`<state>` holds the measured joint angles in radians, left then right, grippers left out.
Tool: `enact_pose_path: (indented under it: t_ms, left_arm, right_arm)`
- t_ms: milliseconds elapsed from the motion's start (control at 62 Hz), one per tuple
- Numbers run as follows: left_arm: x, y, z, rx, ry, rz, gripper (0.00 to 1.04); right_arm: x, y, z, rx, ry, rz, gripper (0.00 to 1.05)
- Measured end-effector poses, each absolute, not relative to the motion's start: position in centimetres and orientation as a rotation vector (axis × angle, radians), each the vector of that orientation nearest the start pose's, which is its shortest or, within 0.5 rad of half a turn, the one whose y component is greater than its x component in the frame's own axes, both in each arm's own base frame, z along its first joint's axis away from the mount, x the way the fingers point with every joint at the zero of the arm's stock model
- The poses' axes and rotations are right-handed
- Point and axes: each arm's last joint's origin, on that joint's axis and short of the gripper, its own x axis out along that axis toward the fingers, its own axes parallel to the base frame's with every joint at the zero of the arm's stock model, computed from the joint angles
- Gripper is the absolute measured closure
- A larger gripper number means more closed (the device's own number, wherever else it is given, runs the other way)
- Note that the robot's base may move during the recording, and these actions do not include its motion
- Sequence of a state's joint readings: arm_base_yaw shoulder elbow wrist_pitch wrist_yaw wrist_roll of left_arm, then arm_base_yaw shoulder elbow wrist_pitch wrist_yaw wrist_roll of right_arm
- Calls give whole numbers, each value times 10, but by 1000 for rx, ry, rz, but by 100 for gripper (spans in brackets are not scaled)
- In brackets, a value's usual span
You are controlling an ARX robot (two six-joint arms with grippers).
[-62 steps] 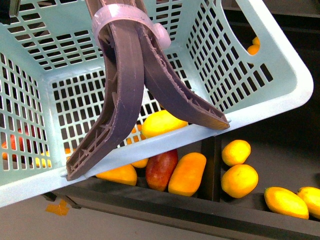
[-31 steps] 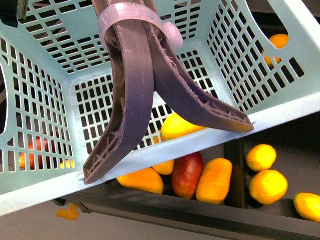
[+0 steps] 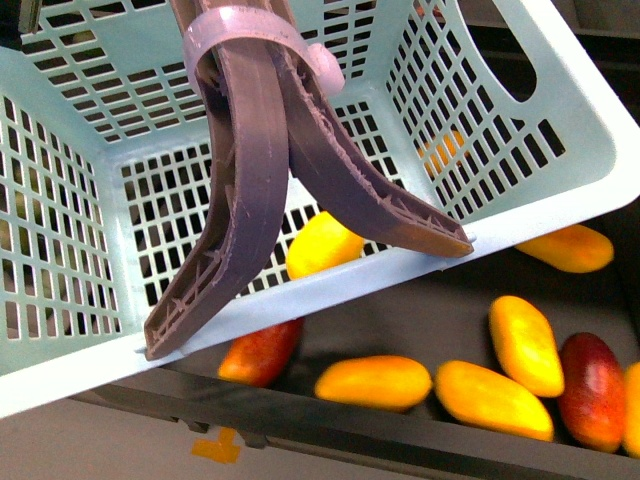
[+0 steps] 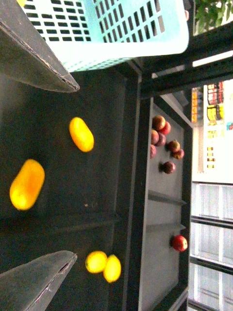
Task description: Pick lemon and mango into basket
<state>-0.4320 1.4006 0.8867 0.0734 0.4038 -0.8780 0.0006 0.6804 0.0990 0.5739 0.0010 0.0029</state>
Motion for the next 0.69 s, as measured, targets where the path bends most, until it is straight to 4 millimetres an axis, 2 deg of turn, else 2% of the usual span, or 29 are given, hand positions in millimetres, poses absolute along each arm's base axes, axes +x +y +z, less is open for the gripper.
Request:
enact_pose_path:
  t_ms: [242,387,484,581,694]
  left_arm:
    - [274,-133,256,-807,763,-537,101]
    - [273,-133,256,-789,755,-541,101]
    - [273,-135,256,-795,769,-555,101]
    - [272,-136,256,-801,774,-560,101]
    - [271,-138,256,-799,784,-581,101]
  right_arm:
    - [149,0,184,3,10,11,9]
    - [168,-9,190,188,438,-331,9]
    - [175,-21,184,259,581,-430,9]
    - [192,-37,177,354,625,-481,9]
    - [238,-61,164,491,674,-555,9]
